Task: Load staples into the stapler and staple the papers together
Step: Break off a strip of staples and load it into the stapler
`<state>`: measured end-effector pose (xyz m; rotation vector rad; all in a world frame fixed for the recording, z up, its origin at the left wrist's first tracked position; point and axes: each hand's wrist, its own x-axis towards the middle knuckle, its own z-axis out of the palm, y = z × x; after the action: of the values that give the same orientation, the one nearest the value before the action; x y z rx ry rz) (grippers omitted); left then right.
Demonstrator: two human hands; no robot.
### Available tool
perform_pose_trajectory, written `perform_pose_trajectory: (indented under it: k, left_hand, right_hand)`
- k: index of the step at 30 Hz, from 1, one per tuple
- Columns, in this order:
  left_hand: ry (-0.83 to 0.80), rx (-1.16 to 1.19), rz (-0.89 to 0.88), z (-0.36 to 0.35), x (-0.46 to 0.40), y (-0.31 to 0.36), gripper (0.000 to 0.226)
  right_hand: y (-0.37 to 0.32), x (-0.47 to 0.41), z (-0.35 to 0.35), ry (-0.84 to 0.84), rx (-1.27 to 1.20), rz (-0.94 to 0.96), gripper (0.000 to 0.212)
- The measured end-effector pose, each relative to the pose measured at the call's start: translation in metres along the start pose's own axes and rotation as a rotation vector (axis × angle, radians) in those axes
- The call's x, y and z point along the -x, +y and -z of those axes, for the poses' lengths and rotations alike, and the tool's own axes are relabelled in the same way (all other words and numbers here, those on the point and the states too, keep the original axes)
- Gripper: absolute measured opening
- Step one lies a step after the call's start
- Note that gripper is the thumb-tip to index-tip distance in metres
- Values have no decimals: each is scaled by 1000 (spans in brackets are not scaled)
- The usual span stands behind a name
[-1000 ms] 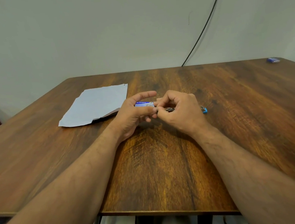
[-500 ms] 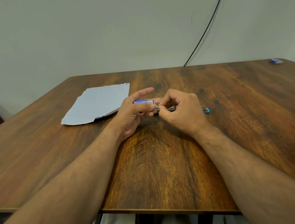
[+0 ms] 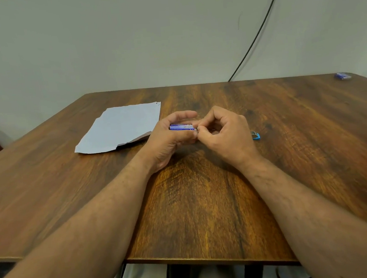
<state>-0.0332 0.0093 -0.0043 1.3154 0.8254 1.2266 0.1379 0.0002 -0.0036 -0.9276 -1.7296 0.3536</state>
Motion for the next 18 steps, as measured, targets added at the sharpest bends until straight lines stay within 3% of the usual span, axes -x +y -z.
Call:
perform_pose_trajectory:
  k: [5, 10, 18]
  left_hand:
    - [76, -2, -17, 2, -2, -2, 42]
    - [76, -1, -33, 1, -2, -1, 27]
    - [37, 21, 11, 1, 1, 3, 52]
  right_hand:
    - [0, -1, 0, 75, -31, -53, 5]
    - [7, -3, 6, 143, -5, -131, 9]
    - [5, -2, 3, 88, -28, -133, 13]
